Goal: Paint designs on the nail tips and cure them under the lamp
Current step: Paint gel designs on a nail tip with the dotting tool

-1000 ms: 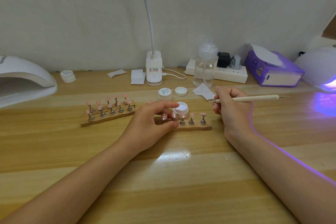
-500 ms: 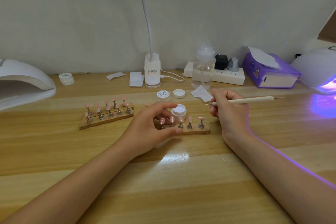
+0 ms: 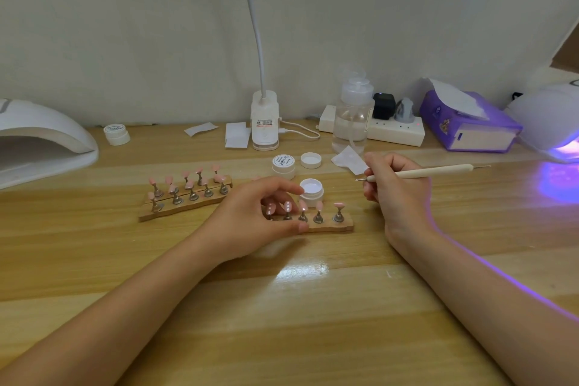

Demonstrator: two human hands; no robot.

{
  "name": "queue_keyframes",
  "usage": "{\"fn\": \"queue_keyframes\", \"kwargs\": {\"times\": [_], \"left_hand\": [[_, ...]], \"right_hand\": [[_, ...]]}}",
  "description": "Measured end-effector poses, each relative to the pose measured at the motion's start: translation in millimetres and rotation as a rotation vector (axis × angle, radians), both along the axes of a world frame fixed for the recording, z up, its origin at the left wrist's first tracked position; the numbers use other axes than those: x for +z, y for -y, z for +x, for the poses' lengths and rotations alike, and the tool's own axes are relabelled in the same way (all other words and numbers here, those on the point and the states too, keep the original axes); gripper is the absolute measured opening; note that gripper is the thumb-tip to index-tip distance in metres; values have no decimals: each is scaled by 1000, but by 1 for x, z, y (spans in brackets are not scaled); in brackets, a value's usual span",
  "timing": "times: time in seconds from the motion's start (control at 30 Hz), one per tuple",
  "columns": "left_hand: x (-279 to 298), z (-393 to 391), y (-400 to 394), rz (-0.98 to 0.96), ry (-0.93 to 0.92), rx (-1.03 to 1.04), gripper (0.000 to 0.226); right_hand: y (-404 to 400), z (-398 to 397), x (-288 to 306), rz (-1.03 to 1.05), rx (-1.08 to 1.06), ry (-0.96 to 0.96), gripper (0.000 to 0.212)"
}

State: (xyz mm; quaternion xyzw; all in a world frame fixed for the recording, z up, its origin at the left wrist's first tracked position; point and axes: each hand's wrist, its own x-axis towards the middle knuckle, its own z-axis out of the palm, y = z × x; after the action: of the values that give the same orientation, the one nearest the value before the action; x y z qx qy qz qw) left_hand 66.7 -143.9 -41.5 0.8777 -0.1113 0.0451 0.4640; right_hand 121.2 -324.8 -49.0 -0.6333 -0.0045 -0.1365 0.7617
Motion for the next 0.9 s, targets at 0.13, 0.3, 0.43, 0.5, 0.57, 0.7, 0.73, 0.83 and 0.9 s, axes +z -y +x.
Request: {"fn": "queue_keyframes", "kwargs": {"times": [0.13,0.3,0.43,0.5,0.57,0.7,0.73,0.83,0.9], "left_hand": [[-1,0,5,-11,36,35,33],[-7,1,10,19,71,31,24],[-8,1,10,29,92,53,11],[-9,1,9,45,97,68,15],[-9,1,9,60,100,68,18],[-9,2,9,72,103,63,18],[-9,2,8,74,107,61,19],[-10,2,9,76,115,59,22],[-10,2,9,70,117,56,22]], "right_hand": [[-1,-1,0,-4,3,-6,34],[-1,-2,1,-9,4,-12,32],[-2,-2,1,-11,-1,-19,31],[-2,-2,1,-13,0,-20,31],[-1,-2,1,-15,2,-21,32],[-1,-2,0,-16,1,-19,33],[-1,-1,0,-16,3,-18,33],[-2,-1,0,-14,7,-14,33],[-2,-1,0,-8,9,-9,33]]}}
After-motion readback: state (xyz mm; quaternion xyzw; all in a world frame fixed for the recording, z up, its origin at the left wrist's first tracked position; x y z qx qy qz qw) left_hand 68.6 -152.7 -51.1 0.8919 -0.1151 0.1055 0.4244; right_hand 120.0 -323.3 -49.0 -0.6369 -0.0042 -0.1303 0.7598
